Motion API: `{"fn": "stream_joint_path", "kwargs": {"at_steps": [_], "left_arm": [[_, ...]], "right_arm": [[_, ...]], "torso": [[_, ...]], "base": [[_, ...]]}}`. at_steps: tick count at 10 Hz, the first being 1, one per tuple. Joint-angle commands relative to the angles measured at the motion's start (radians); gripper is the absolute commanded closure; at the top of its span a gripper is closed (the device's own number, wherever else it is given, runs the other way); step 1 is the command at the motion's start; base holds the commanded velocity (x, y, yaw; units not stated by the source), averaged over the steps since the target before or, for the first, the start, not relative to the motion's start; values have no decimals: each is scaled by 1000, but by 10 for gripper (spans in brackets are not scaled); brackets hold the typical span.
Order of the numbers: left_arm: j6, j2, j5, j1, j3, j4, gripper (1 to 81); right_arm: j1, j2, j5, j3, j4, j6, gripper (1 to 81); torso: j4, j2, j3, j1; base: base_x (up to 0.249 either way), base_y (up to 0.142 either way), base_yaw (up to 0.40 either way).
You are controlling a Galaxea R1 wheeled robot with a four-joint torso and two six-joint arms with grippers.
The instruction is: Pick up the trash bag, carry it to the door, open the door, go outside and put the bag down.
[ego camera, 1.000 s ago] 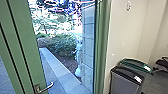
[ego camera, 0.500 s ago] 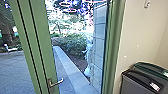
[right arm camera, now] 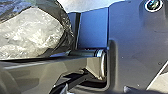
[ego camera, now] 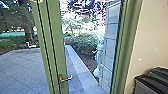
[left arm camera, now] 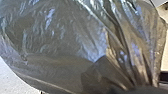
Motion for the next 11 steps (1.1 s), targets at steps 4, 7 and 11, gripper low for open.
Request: {"fn": "stream_joint_path", "kwargs": {"at_steps": [4, 7, 11], "left_arm": [[2, -7, 50, -59, 4, -1, 811], [2, -5, 50, -59, 2, 3, 811], [2, -2, 50, -59, 2, 7, 811]], "right_arm": [[47, 34, -59, -33, -10, -7, 10], [47, 43, -59, -49, -12, -7, 10], [47, 43, -59, -49, -10, -7, 10]], "torso": [[0, 0, 0, 0], [0, 0, 0, 0], [0, 0, 0, 0]], "base": [[0, 0, 323], [0, 0, 323], [0, 0, 323]]}}
